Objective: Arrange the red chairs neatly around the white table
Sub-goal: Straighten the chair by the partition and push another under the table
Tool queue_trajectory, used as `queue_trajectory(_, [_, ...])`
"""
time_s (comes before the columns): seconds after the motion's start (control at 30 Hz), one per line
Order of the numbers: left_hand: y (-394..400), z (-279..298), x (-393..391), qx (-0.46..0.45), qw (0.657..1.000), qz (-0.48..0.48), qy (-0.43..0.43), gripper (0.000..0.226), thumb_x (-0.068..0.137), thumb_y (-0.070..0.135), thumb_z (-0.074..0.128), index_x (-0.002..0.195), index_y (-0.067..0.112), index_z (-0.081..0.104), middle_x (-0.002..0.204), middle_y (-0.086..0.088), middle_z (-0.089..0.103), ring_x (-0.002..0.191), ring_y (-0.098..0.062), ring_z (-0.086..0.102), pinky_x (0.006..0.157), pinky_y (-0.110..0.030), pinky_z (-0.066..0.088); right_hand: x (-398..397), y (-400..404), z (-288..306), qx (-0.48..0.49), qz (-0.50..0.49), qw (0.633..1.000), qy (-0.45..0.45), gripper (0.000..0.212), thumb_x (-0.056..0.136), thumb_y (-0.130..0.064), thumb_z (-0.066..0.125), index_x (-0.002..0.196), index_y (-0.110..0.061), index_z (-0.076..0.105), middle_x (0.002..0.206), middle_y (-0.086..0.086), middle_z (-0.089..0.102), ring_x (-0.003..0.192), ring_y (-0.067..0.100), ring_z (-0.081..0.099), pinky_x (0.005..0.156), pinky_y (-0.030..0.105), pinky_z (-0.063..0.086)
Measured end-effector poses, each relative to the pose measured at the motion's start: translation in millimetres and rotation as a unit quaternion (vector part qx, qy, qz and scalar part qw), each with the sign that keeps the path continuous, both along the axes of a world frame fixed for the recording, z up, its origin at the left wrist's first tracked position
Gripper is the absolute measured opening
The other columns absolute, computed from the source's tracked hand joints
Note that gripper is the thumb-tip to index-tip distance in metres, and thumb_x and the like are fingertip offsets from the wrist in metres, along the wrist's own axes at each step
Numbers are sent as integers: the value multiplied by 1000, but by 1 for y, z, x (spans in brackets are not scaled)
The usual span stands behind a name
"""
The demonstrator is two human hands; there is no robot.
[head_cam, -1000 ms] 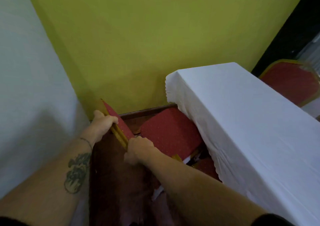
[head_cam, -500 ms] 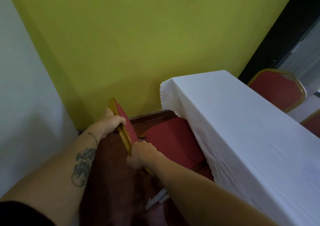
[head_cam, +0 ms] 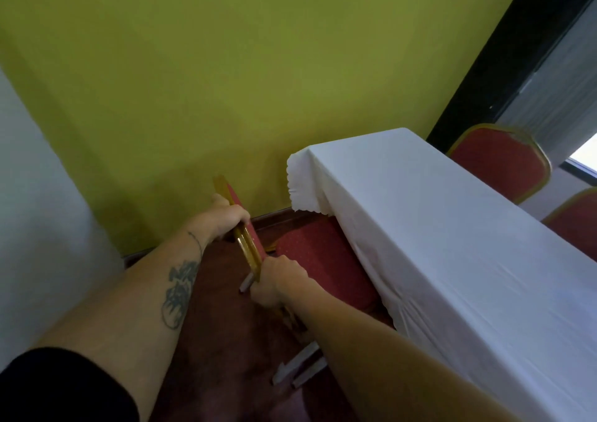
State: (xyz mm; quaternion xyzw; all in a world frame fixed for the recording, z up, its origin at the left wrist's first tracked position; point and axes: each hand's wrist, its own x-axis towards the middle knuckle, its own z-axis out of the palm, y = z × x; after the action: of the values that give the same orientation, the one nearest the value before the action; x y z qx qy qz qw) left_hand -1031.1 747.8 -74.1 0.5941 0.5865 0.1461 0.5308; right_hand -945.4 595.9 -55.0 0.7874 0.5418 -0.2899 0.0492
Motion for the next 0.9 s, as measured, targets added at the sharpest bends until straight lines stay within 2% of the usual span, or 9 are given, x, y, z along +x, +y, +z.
queue_trajectory(0.1, [5, -1, 21, 3, 1000, -9, -6, 83, 85, 5, 65, 153, -8, 19, 99, -17, 56, 65, -19, 55, 32, -17, 39, 14, 4, 0, -2, -21, 1000, -3, 52, 90, -31, 62, 135, -9, 52, 126, 13, 60, 112, 34, 62, 94, 45, 53])
queue_trajectory(0.2, [11, -3, 34, -1, 1000, -10, -19, 98, 75, 14, 69, 154, -5, 14, 110, -19, 61, 81, -24, 63, 56, -30, 53, 23, 7, -1, 10, -38, 999, -3, 51, 90, -30, 62, 135, -10, 51, 126, 12, 58, 114, 34, 60, 94, 44, 51])
queue_trajectory(0.33, [14, -8, 45, -4, 999, 19, -36, 94, 80, 12, 66, 154, 1, 10, 136, -24, 52, 113, -38, 61, 86, -44, 56, 33, 12, -4, 29, -54, 998, 17, 42, 87, -26, 63, 125, -10, 55, 110, 9, 56, 105, 33, 62, 87, 43, 52])
queue_trajectory(0.4, [11, -13, 50, -2, 997, 30, -66, 84, 85, 14, 67, 152, 4, 17, 136, -21, 50, 121, -39, 57, 94, -44, 51, 37, 14, -5, 40, -63, 997, 21, 37, 87, -23, 63, 120, -10, 57, 102, 6, 54, 98, 32, 62, 82, 41, 54])
queue_trajectory(0.5, [1, -22, 54, -15, 986, 61, -154, 49, 88, 16, 68, 132, 11, 45, 111, -11, 60, 106, -34, 60, 92, -46, 50, 41, 17, -7, 46, -64, 996, 30, 23, 87, -22, 63, 107, -13, 55, 95, 4, 53, 85, 26, 59, 72, 38, 51])
queue_trajectory(0.63, [-8, -18, 57, -22, 978, 98, -183, 20, 90, 18, 65, 106, 20, 52, 101, -7, 61, 104, -32, 60, 100, -49, 49, 46, 18, -4, 44, -70, 995, 51, 29, 85, -25, 69, 109, -13, 57, 102, 7, 60, 90, 27, 65, 79, 41, 58])
queue_trajectory(0.7, [-14, -16, 57, -46, 981, 93, -167, 20, 91, 25, 65, 105, 15, 54, 100, -10, 61, 101, -32, 63, 89, -46, 52, 50, 14, -3, 51, -65, 994, 66, 30, 87, -28, 69, 111, -15, 57, 100, 6, 61, 86, 24, 65, 73, 38, 57])
queue_trajectory(0.8, [-42, -23, 52, -184, 969, 11, -167, 32, 87, 30, 66, 109, 11, 51, 84, -9, 57, 73, -24, 62, 54, -36, 55, 48, -1, -10, 58, -36, 997, 43, 32, 93, -37, 60, 117, -19, 50, 97, 3, 60, 81, 21, 63, 72, 39, 57])
queue_trajectory(0.9, [-63, -40, 54, -258, 947, 4, -193, 51, 66, 33, 64, 111, 18, 45, 80, -9, 53, 67, -26, 59, 52, -41, 56, 44, -18, -20, 61, -57, 996, 40, 42, 91, -40, 59, 126, -21, 47, 101, 5, 62, 86, 25, 66, 80, 46, 58])
